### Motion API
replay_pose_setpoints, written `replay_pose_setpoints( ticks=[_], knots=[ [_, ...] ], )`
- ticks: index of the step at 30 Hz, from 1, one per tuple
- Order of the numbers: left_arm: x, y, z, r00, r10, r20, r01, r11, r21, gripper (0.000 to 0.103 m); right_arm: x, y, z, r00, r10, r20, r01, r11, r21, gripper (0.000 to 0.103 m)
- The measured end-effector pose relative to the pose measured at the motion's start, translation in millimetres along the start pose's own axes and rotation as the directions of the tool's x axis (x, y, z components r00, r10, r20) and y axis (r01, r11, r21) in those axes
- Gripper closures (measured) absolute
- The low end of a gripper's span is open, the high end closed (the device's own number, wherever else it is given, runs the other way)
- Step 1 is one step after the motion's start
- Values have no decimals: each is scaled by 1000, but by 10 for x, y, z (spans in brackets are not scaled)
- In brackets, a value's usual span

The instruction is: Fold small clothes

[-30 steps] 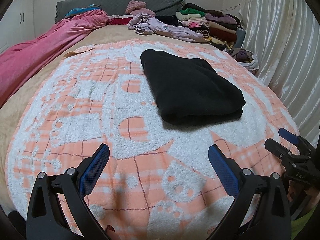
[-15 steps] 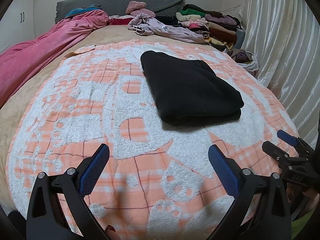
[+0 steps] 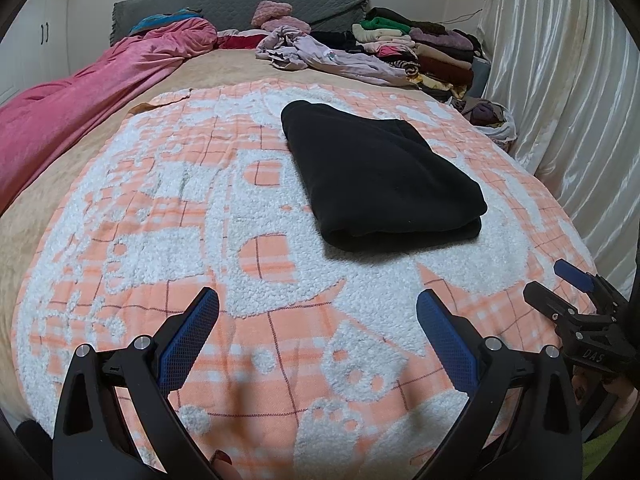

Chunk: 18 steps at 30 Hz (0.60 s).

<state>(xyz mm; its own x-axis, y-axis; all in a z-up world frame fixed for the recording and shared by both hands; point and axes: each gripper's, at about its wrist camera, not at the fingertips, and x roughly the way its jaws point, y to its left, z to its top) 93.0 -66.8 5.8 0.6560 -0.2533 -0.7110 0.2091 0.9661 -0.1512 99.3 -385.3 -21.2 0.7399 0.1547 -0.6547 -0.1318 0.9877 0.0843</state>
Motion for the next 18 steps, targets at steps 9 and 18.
replay_pose_setpoints(
  ticks=[9, 18],
  knots=[
    [-10, 5, -3, 1000, 0, 3, 0, 1000, 1, 4, -4, -20, -6, 1000, -3, -2, 3, 1000, 1, 9],
    [-35, 21, 2, 1000, -1, 3, 1, 1000, -6, 4, -22, -42, -15, 1000, -6, -3, 6, 1000, 0, 9]
  ],
)
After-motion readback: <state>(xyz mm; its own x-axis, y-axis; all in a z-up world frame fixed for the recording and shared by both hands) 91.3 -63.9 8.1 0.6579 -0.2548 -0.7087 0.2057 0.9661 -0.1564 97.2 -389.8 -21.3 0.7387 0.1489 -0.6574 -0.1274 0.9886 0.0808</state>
